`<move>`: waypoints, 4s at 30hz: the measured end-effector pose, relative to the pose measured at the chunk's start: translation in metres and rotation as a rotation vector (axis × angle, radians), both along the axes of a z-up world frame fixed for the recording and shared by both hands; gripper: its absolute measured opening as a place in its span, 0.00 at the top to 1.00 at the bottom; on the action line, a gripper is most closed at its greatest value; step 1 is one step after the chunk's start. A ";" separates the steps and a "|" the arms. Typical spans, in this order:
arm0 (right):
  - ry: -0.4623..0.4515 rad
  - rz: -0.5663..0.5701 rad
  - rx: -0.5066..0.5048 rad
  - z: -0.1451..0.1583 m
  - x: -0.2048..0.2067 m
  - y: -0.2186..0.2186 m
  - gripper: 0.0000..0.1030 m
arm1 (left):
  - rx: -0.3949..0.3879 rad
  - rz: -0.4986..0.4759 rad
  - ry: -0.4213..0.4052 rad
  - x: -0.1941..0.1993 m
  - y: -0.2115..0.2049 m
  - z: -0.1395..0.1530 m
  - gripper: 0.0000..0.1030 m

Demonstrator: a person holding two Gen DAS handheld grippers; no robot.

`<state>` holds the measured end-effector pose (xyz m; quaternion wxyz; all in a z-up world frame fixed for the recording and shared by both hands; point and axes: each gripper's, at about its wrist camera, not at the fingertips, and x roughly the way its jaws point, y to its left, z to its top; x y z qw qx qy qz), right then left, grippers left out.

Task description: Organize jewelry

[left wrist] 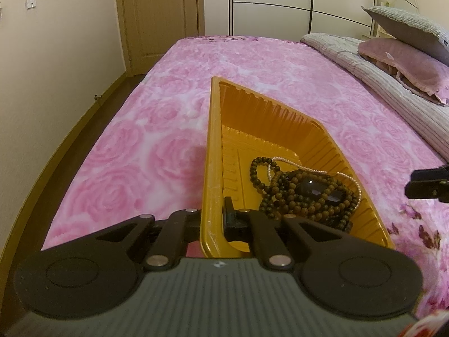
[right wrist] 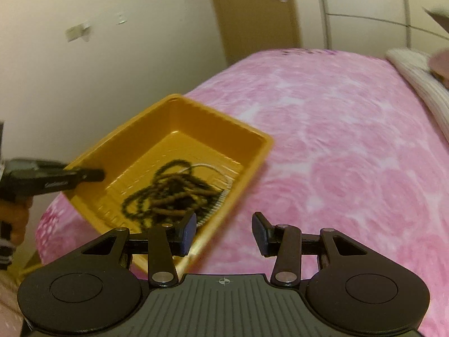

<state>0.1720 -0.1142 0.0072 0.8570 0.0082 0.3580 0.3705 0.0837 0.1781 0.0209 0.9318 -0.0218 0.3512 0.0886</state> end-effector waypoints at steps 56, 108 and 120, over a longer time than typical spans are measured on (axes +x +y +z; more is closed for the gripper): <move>0.114 -0.371 -0.091 0.009 -0.125 -0.065 0.25 | -0.161 -0.019 0.092 -0.101 -0.121 0.006 0.00; 0.134 -0.340 -0.153 0.001 -0.139 -0.063 0.25 | -0.099 -0.027 0.109 -0.100 -0.149 -0.001 0.00; 0.137 -0.341 -0.154 0.000 -0.139 -0.064 0.25 | -0.099 -0.026 0.110 -0.100 -0.150 -0.002 0.00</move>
